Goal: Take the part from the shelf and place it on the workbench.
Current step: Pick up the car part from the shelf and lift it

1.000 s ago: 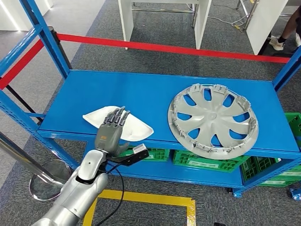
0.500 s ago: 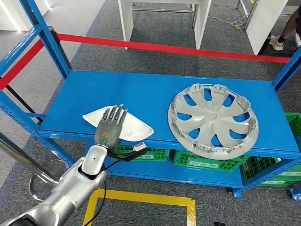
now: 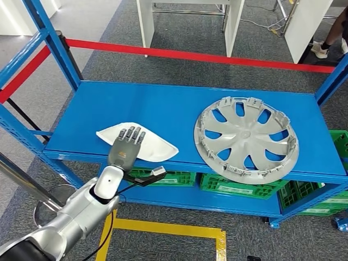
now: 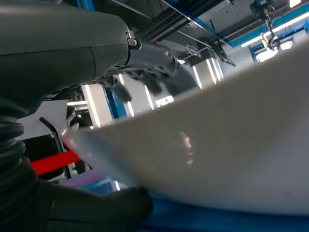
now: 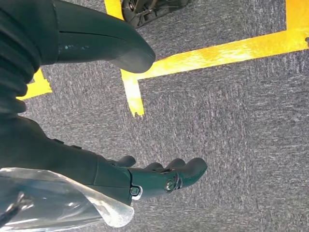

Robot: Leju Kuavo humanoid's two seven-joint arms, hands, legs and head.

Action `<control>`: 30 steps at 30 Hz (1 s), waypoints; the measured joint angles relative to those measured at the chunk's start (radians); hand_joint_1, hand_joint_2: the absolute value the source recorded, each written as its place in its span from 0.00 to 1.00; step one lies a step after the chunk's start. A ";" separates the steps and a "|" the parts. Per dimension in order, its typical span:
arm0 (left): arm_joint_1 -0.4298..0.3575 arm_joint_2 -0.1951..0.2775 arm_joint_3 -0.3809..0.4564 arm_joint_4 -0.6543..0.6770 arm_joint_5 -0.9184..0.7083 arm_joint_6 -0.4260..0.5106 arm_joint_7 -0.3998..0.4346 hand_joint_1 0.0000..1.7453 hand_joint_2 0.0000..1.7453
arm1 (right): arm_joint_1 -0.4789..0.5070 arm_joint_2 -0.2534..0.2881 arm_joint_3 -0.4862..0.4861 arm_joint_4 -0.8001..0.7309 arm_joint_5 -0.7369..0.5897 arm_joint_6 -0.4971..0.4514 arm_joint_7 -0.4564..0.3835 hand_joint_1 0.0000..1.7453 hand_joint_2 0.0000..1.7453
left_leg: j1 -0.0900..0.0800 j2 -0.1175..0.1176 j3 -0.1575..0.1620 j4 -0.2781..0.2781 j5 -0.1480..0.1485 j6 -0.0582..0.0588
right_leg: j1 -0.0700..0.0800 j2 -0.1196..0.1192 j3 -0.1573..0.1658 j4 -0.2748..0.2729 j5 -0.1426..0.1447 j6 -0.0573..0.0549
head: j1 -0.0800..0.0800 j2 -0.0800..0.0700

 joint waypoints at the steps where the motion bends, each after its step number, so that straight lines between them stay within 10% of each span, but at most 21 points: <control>1: -0.001 0.000 -0.001 0.004 0.000 -0.002 0.000 1.00 1.00 | 0.000 0.000 0.000 0.000 0.000 0.000 0.000 0.00 1.00 | 0.000 0.000 0.000 0.000 0.000 0.000 | 0.000 0.000 0.000 0.000 0.000 0.000 | 0.000 0.000; 21: -0.016 0.007 -0.004 0.048 0.000 -0.028 -0.030 1.00 1.00 | -0.002 0.000 -0.003 0.000 0.002 0.008 0.000 0.00 1.00 | 0.000 0.000 0.000 0.000 0.000 0.000 | 0.000 0.000 0.000 0.000 0.000 0.000 | 0.000 0.000; 30: 0.029 0.001 0.072 0.000 0.027 0.081 -0.180 1.00 1.00 | -0.001 -0.003 -0.007 0.000 -0.002 0.011 0.000 0.00 1.00 | 0.000 0.000 0.000 0.000 0.000 0.000 | 0.000 0.001 0.000 0.000 0.000 0.000 | 0.000 0.000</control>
